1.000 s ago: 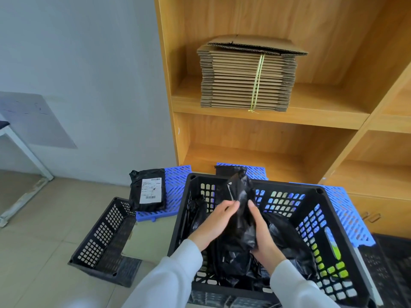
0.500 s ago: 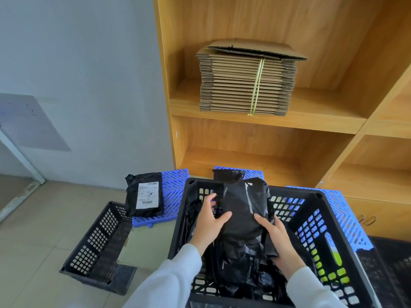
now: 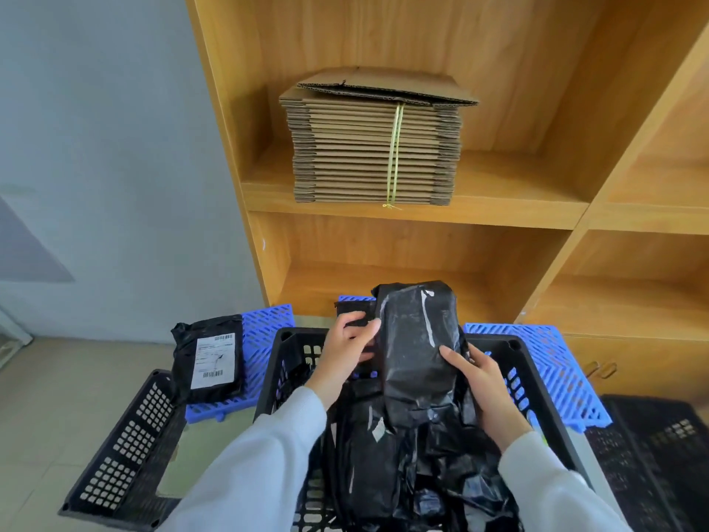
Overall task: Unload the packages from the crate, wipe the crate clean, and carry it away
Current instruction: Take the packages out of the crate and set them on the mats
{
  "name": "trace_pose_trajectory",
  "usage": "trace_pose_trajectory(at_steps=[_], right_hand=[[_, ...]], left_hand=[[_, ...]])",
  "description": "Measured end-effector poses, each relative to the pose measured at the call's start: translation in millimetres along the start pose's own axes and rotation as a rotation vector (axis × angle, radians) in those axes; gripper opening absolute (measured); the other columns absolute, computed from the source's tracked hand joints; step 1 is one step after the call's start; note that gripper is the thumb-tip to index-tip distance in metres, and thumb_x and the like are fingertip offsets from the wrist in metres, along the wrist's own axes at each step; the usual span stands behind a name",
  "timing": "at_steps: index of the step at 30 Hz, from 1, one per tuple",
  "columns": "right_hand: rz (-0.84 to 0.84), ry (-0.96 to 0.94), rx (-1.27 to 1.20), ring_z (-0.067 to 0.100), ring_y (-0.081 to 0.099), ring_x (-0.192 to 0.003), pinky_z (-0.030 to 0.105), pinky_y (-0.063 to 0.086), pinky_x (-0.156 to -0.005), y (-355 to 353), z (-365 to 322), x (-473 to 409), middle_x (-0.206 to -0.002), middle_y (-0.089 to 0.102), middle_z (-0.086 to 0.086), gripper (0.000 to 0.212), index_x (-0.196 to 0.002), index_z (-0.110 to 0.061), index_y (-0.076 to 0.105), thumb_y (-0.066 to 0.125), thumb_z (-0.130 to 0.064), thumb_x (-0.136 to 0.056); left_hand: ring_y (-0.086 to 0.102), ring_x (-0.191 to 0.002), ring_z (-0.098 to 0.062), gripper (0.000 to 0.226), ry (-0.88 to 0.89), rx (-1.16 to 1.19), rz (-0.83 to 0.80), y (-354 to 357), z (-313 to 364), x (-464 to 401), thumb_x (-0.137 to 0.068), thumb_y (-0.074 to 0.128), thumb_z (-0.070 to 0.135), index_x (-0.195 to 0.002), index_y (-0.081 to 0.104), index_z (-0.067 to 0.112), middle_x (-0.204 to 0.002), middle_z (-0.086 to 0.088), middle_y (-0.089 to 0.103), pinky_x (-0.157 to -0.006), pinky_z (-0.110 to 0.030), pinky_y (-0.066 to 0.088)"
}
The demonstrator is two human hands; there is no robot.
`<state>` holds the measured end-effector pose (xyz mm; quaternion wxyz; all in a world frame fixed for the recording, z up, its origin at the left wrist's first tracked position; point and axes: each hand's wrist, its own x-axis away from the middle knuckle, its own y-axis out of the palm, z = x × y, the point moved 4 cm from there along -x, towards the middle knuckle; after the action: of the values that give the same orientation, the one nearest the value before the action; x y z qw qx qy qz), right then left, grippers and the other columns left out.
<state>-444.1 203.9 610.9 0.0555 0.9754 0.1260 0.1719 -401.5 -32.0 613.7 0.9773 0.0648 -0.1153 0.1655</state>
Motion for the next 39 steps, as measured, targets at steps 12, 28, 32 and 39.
trace_pose_trajectory(at_steps=[12,28,32,39], right_hand=[[0.111,0.121,-0.027,0.031,0.076,-0.094,0.046,0.057,-0.093,-50,-54,-80,-0.103,0.078,0.013,0.032,-0.113,-0.006,0.072,0.078,-0.022,-0.087],[0.084,0.405,0.323,0.032,0.068,-0.094,0.038,0.055,-0.067,-47,8,-284,-0.104,0.071,0.015,0.042,-0.119,-0.001,0.063,0.082,-0.012,-0.083],[-0.022,0.574,0.534,0.034,0.064,-0.099,0.044,0.056,-0.081,-45,33,-313,-0.115,0.066,0.016,0.035,-0.119,0.001,0.058,0.074,-0.009,-0.09],[-0.058,0.658,0.603,0.03,0.061,-0.081,0.046,0.054,-0.075,-35,58,-334,-0.098,0.061,0.014,0.011,-0.106,-0.002,0.056,0.056,0.003,-0.096]], left_hand=[[0.065,-0.085,-0.018,0.017,0.021,-0.711,0.183,-13,-12,-127,-0.102,0.057,0.014,-0.096,0.068,0.026,-0.097,0.0,0.071,-0.069,-0.028,0.049],[0.046,-0.052,-0.014,0.02,-0.055,-1.243,0.595,4,-21,-133,-0.103,0.041,0.033,-0.104,0.057,0.022,-0.06,0.007,0.052,-0.046,-0.029,0.031],[0.054,-0.054,-0.017,0.019,-0.078,-1.269,0.595,4,-24,-134,-0.1,0.044,0.035,-0.096,0.059,0.024,-0.058,0.006,0.053,-0.048,-0.029,0.039],[0.058,-0.055,-0.016,0.018,-0.061,-1.209,0.634,0,-27,-136,-0.101,0.045,0.036,-0.11,0.057,0.026,-0.064,0.006,0.062,-0.05,-0.03,0.045]])
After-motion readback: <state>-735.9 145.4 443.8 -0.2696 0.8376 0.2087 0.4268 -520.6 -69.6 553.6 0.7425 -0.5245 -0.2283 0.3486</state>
